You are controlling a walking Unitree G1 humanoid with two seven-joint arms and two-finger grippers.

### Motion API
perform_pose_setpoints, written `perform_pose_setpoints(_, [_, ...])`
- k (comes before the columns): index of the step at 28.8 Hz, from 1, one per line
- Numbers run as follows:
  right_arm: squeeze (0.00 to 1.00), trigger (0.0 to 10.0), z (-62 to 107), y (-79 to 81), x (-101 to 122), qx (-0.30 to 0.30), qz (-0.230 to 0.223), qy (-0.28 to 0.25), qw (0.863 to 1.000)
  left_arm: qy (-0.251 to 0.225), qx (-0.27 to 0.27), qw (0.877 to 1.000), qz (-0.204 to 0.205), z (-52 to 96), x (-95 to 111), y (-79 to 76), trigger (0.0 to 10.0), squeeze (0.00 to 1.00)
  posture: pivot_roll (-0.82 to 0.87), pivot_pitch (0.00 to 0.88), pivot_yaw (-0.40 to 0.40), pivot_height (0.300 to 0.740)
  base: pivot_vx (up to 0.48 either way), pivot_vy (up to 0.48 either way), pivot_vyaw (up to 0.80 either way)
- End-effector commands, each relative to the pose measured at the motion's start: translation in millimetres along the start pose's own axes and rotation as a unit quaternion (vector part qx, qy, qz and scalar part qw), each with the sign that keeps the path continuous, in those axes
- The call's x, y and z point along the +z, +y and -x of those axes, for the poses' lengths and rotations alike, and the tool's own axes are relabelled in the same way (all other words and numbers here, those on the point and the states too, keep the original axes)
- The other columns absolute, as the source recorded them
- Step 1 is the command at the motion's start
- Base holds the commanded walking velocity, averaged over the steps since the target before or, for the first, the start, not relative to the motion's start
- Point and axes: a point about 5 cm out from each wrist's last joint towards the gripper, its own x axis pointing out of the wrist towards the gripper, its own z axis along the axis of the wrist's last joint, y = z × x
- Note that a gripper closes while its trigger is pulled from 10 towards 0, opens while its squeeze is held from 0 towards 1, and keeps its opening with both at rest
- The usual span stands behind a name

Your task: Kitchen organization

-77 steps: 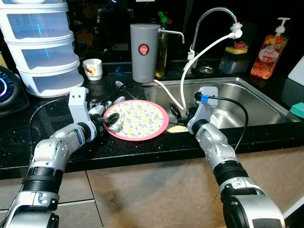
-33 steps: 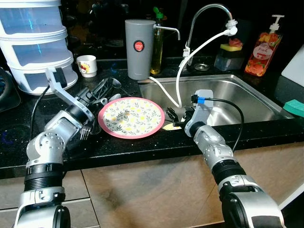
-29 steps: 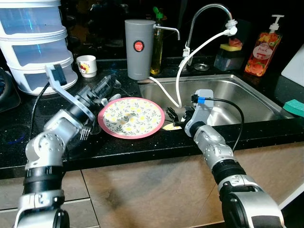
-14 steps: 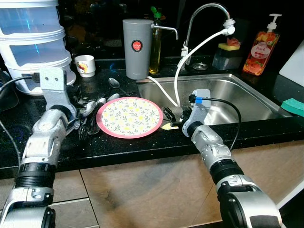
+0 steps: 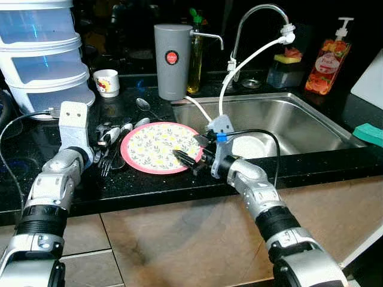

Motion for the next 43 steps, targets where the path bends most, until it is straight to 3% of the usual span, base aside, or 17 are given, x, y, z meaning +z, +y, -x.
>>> perform_pose_setpoints(1, [0.00, 10.0, -0.7, 5.9, 1.1, 0.024, 0.001, -0.001, 1.000, 0.022, 0.013, 1.000, -0.010, -0.6, -1.7, 6.8, 10.0, 1.00, 0.09, 0.065, -0.021, 0.740, 0.000, 0.000, 0.00])
perform_pose_setpoints(2, [0.00, 10.0, -0.7, 5.9, 1.1, 0.024, 0.001, -0.001, 1.000, 0.022, 0.013, 1.000, -0.010, -0.6, -1.7, 6.8, 10.0, 1.00, 0.09, 0.065, -0.021, 0.740, 0.000, 0.000, 0.00])
perform_pose_setpoints(3, [0.00, 10.0, -0.9, 9.2, 2.7, 0.043, 0.009, 0.001, 0.999, 0.036, 0.006, 0.999, -0.015, -0.9, -3.3, 7.7, 10.0, 0.73, 0.09, 0.065, -0.021, 0.740, 0.000, 0.000, 0.00])
perform_pose_setpoints(5, [0.00, 10.0, -0.9, 9.2, 2.7, 0.043, 0.009, 0.001, 0.999, 0.036, 0.006, 0.999, -0.015, -0.9, -3.3, 7.7, 10.0, 0.73, 0.09, 0.065, -0.021, 0.740, 0.000, 0.000, 0.00])
perform_pose_setpoints(6, [0.00, 10.0, -0.9, 11.7, 3.7, 0.058, 0.015, 0.004, 0.998, 0.046, 0.003, 0.999, -0.023, -1.1, -4.0, 8.9, 10.0, 0.00, 0.09, 0.065, -0.021, 0.740, 0.000, 0.000, 0.00])
perform_pose_setpoints(9, [0.00, 10.0, 0.0, 17.9, 5.1, 0.088, 0.029, 0.013, 0.996, 0.090, -0.010, 0.996, -0.022, -2.2, -12.2, 12.7, 10.0, 0.00, 0.09, 0.064, -0.023, 0.740, 0.000, 0.000, 0.00])
perform_pose_setpoints(14, [0.00, 10.0, 1.6, 19.9, 5.9, 0.095, 0.031, 0.015, 0.995, 0.116, -0.034, 0.993, -0.010, -3.2, -19.8, 10.9, 9.9, 0.00, 0.09, 0.059, -0.025, 0.740, 0.000, 0.000, 0.00])
perform_pose_setpoints(16, [0.00, 10.0, 2.1, 20.3, 6.3, 0.096, 0.031, 0.016, 0.995, 0.125, -0.046, 0.991, -0.013, -2.9, -23.0, 9.6, 1.9, 0.00, 0.09, 0.056, -0.025, 0.740, 0.000, 0.000, 0.00])
perform_pose_setpoints(18, [0.00, 10.0, 2.3, 20.3, 6.4, 0.096, 0.031, 0.016, 0.995, 0.127, -0.048, 0.991, -0.014, -2.8, -23.6, 9.5, 1.9, 0.00, 0.09, 0.056, -0.025, 0.740, 0.000, 0.000, 0.00])
perform_pose_setpoints(19, [0.00, 10.0, 2.6, 20.3, 6.4, 0.095, 0.030, 0.016, 0.995, 0.132, -0.040, 0.990, -0.025, -2.4, -25.2, 11.7, 0.0, 0.00, 0.08, 0.052, -0.024, 0.740, 0.000, 0.000, 0.00])
perform_pose_setpoints(27, [0.00, 10.0, 4.3, 20.4, 6.5, 0.092, 0.022, 0.015, 0.995, 0.139, -0.019, 0.989, -0.044, -1.5, -26.4, 20.0, 0.0, 0.00, 0.08, 0.046, -0.023, 0.740, 0.000, 0.000, 0.00])
perform_pose_setpoints(35, [0.00, 10.0, 5.1, 18.4, 7.2, 0.081, 0.014, 0.014, 0.997, 0.114, 0.023, 0.991, -0.061, -2.0, -15.7, 35.1, 0.0, 0.00, 0.09, 0.042, -0.026, 0.740, 0.000, 0.000, 0.00])
perform_pose_setpoints(38, [0.00, 10.0, 5.1, 17.4, 7.8, 0.076, 0.011, 0.012, 0.997, 0.094, 0.040, 0.993, -0.061, -2.4, -9.3, 40.0, 0.0, 0.00, 0.09, 0.042, -0.026, 0.740, 0.000, 0.000, 0.00])
perform_pose_setpoints(43, [0.00, 10.0, 4.8, 13.8, 11.1, 0.060, 0.004, 0.002, 0.998, 0.000, 0.034, 0.998, -0.044, -4.1, 17.5, 39.3, 0.0, 0.00, 0.09, 0.045, -0.026, 0.740, 0.000, 0.000, 0.00])
